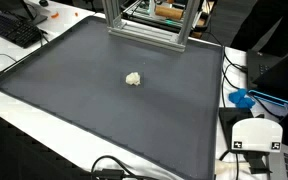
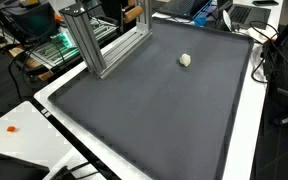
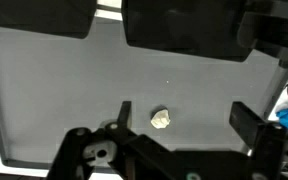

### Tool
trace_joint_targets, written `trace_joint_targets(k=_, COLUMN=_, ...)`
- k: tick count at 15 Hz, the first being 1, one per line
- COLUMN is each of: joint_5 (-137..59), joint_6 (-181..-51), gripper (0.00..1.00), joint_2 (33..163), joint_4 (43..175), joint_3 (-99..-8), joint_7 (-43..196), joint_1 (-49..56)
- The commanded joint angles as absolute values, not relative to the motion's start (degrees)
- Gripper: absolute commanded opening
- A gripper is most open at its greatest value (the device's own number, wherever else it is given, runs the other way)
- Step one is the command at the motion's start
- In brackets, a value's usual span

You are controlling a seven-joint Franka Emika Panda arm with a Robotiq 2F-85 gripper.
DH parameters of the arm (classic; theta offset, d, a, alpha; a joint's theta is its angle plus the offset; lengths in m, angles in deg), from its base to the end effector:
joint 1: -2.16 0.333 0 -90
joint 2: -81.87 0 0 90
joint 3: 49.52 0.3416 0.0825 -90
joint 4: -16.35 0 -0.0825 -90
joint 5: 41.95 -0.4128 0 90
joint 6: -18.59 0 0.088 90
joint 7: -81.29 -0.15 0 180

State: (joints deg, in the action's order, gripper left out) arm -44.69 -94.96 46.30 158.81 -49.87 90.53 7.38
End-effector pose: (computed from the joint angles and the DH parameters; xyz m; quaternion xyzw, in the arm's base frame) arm 0.3904 0.0381 0.4792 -0.9914 -0.1148 -0.0589 0.0220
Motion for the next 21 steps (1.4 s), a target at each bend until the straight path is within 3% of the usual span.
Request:
trace_joint_targets(k=1, joint_5=-44.7, joint_6=-94.8, gripper=1.00, joint_2=46.3, joint_4=158.7, joint_3=-49.8, joint_7=90.6, joint_1=7.3)
trace_joint_targets(k=10, joint_5=-52.7, joint_6=-90.7, gripper=1.00, joint_2=43.0, joint_4=158.8, joint_3=-42.8, joint_7=72.9, joint_1=8.9)
trace_joint_targets(k=21, joint_5=-50.9, joint_6=-93.1, gripper=1.00, joint_2=37.9, joint_4=164.7, joint_3=-36.1, joint_7=67.4, joint_1=10.8)
